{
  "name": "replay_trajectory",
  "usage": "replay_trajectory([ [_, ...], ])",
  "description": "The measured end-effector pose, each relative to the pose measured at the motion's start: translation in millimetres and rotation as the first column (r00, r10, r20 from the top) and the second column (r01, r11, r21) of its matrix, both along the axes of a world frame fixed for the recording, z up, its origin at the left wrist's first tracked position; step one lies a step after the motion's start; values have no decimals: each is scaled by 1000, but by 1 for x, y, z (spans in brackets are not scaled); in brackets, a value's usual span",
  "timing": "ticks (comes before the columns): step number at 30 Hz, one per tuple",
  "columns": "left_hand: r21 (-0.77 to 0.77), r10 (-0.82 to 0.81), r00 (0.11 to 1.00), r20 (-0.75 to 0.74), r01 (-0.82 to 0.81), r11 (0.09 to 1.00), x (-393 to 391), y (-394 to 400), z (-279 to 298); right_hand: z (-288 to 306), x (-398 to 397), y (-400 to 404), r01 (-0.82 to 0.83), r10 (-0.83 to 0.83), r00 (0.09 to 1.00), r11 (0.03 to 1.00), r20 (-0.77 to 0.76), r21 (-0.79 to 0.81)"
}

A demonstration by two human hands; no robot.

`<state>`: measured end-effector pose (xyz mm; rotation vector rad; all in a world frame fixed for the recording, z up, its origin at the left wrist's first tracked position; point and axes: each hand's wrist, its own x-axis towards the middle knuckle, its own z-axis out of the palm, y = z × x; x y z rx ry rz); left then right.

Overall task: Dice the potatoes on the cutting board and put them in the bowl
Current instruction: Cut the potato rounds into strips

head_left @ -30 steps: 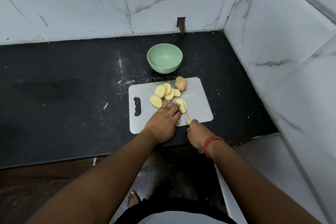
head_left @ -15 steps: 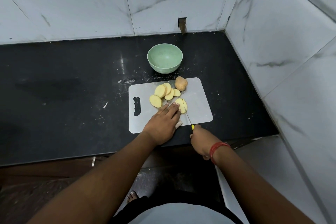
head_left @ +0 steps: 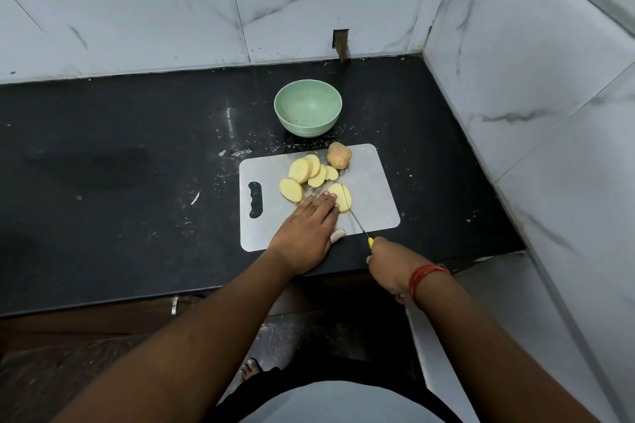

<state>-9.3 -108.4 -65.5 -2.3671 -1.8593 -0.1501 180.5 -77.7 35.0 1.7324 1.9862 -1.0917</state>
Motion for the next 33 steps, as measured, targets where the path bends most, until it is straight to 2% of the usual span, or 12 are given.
replay_trajectory([
  [2, -7, 3, 1000, 5, -3, 1000, 0, -1, -1, 0, 4, 2, -90, 89, 995, 996, 45, 9],
  [4, -14, 9, 1000, 6, -9, 1000, -1, -1, -3, 1, 3, 2, -103, 103, 991, 995, 80, -10],
  [6, -10, 14, 1000, 12, -13, 1000, -1, -1, -4, 3, 1, 1, -118, 118, 992, 993, 39, 20],
  [13, -1, 41, 998, 53, -41, 999, -1, -3, -7, 6, -20, 4, -91, 95, 995, 991, -41, 100],
  [24, -1, 26, 997, 74, -26, 1000, -2, -4, -6, 2, -45, 16, -120, 114, 992, 983, 47, 139],
  [33, -27, 16, 996, 91, -14, 1000, -3, -2, -7, 0, -47, 17, -112, 107, 993, 986, 47, 124],
])
